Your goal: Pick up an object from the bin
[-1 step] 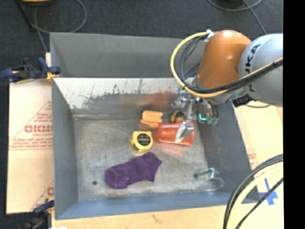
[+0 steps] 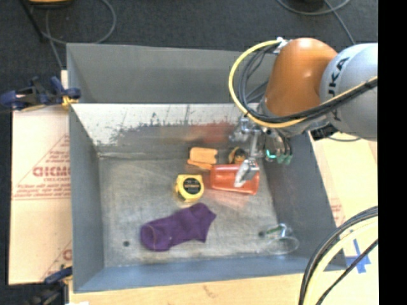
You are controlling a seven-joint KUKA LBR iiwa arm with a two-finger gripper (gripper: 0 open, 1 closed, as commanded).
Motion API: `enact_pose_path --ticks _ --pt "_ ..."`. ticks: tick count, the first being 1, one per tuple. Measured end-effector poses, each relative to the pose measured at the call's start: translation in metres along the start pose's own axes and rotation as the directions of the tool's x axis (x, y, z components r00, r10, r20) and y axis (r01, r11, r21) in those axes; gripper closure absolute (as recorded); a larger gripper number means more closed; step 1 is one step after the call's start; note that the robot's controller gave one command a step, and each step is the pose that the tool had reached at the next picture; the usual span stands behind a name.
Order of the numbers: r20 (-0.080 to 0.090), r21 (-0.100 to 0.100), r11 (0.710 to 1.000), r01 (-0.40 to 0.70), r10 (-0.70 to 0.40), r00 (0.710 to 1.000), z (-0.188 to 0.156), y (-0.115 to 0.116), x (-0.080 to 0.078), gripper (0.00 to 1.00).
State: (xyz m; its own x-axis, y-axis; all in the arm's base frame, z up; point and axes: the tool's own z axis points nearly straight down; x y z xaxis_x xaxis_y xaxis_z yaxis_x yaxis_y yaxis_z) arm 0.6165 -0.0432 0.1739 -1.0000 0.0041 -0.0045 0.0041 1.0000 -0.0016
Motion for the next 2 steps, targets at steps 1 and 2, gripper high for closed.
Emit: enact_pose_path --ticks 1,2 --pt "0.005 0.001 0.996 0.091 -0.091 0.996 0.038 -0.008 -0.015 0.0" --pt "0.016 0.001 0.924 0.382 -0.382 0.924 0.092 -0.015 -0.014 1.0"
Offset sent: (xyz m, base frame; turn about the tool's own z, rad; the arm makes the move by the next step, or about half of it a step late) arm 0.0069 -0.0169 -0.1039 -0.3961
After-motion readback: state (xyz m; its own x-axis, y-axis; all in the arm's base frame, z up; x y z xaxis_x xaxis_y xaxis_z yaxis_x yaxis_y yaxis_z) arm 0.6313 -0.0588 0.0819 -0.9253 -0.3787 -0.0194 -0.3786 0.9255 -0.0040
